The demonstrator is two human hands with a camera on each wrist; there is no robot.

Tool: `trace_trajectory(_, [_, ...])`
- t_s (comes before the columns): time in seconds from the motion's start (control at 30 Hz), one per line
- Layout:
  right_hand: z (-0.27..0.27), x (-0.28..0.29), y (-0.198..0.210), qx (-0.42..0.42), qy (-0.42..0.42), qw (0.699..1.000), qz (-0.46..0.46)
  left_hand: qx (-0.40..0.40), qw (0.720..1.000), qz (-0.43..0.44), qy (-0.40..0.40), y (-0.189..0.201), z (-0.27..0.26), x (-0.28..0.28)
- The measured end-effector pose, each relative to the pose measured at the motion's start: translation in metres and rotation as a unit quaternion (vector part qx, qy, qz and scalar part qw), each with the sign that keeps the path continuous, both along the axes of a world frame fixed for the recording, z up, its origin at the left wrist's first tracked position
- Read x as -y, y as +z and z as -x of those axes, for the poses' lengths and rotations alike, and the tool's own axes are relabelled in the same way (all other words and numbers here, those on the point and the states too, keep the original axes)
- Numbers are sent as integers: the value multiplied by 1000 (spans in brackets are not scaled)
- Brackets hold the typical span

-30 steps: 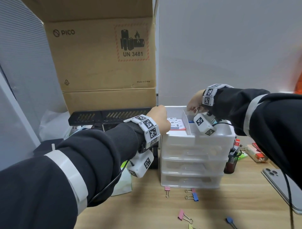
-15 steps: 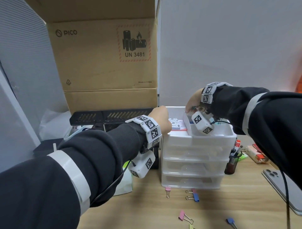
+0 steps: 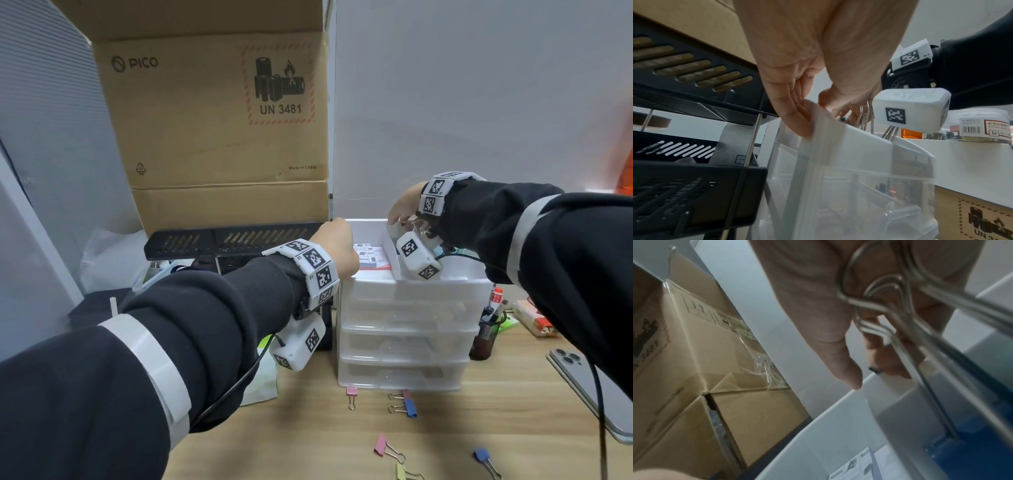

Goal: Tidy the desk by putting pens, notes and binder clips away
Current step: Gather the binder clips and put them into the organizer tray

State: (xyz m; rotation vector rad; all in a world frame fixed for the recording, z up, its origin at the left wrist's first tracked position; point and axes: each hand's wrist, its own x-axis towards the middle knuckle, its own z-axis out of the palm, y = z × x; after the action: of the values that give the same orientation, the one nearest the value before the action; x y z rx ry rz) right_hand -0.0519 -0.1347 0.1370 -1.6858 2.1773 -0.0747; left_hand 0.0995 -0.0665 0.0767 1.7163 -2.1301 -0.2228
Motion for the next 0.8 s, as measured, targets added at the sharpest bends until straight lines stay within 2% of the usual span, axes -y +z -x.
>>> trace_trajectory(0.13, [2,-1,4,20,4,999,25,-1,1000,1,-4,0,0,2])
trace_trajectory(0.33, [15,-21,16,116,-34,988,94,1,1000,2,3,1,0,2])
trace_trajectory(0.4, [23,-23,20,179,-35,973,140,8,1000,4,6,1,2,0])
trace_trajectory(0.47, [25,-31,24,262,-47,944,193,18,1000,12,13,0,3,-2])
trace_trajectory(0.53, [22,-48,28,353,-33,912,208,30,999,21,20,0,7,-9])
trace_trajectory(0.6, [21,-66,35,409,-3,887,215,47,998,23,28,0,9,-13])
trace_trajectory(0.7, [22,-95,37,435,30,873,217,62,997,26,37,-2,11,-21])
trace_trajectory(0.8, [26,-123,21,422,50,887,179,28,997,27,67,-13,11,-31])
